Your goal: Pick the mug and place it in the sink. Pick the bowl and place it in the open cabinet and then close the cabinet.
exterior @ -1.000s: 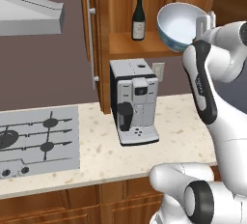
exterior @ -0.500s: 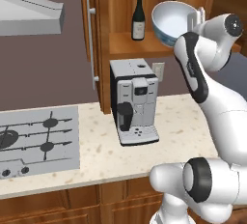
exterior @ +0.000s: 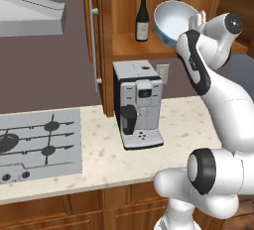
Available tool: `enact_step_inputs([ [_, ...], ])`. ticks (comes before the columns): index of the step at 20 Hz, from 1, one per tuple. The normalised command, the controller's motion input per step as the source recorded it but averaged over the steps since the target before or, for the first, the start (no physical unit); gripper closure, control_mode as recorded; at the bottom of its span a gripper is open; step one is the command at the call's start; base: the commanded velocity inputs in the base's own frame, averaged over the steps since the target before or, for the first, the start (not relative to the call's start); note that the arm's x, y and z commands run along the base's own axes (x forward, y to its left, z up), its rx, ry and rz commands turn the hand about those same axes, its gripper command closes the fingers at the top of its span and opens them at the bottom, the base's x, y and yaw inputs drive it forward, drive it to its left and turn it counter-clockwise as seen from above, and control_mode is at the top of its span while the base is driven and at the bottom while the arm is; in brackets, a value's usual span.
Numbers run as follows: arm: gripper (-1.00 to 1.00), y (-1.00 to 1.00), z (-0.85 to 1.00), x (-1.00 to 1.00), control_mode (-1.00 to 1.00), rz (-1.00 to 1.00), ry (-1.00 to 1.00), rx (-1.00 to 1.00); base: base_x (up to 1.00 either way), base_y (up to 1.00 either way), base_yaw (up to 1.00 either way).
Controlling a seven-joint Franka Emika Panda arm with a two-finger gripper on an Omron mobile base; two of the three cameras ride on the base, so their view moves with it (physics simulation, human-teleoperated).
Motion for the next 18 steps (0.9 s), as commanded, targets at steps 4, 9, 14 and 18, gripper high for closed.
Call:
enact_step_inputs([
  [4,1.00,0.00,-0.14,0.45,-1.00,0.00,0.01,0.00,0.00,0.00,0.00],
  [9,-1.00,0.00,-0.08,0.30,-1.00,0.00,0.01,0.00,0.00,0.00,0.00],
  [14,-1.00,0.00,0.25,0.00,-1.00,0.00,-0.06,-0.01,0.00,0.00,0.00],
  [18,-1.00,0.10,0.43,0.00,-1.00,0.00,-0.12,-0.07,0.00,0.00,0.00],
])
